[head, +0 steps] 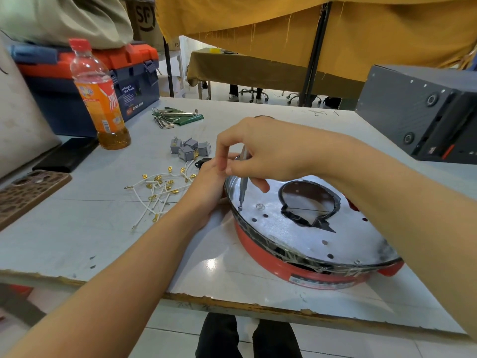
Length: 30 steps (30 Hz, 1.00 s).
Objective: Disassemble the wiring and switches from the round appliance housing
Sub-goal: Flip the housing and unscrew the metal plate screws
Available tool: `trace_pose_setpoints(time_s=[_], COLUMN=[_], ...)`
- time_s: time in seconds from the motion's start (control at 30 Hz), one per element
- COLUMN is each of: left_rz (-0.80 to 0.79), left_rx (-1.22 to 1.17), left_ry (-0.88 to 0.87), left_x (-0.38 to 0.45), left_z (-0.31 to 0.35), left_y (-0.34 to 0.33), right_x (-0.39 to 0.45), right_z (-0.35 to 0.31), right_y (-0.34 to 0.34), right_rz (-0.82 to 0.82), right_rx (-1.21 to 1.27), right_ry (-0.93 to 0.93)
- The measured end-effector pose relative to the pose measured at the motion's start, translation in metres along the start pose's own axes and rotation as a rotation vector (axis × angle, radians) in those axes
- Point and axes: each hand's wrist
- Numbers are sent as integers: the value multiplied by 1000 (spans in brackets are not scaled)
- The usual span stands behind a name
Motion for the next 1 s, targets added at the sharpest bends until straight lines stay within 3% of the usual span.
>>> trace_pose_setpoints(time_s=[0.27, 0.57, 0.87, 1.0], left_rz=[56, 74, 28, 61], left_rx=[-120, -112, -61, -19], left_ry=[16, 38, -7, 11], left_x=[-1, -2, -1, 1], left_z=[5, 0, 4, 0], left_y=[-7, -4, -5, -1], right_x=[-5, 1, -6, -2], right_z=[10, 0, 7, 4], right_y=[11, -2, 10, 5], right_rz=[-82, 49, -60, -13], right_rx=[-11, -10, -27, -39], right_ry=[4, -64, -39, -67])
Point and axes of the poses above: each hand's wrist, its own x-axis towards the middle knuckle, its own y-axis out of the back of the hand, z = x × y, and after that the axes turned 11 degrees about -x, right-handed
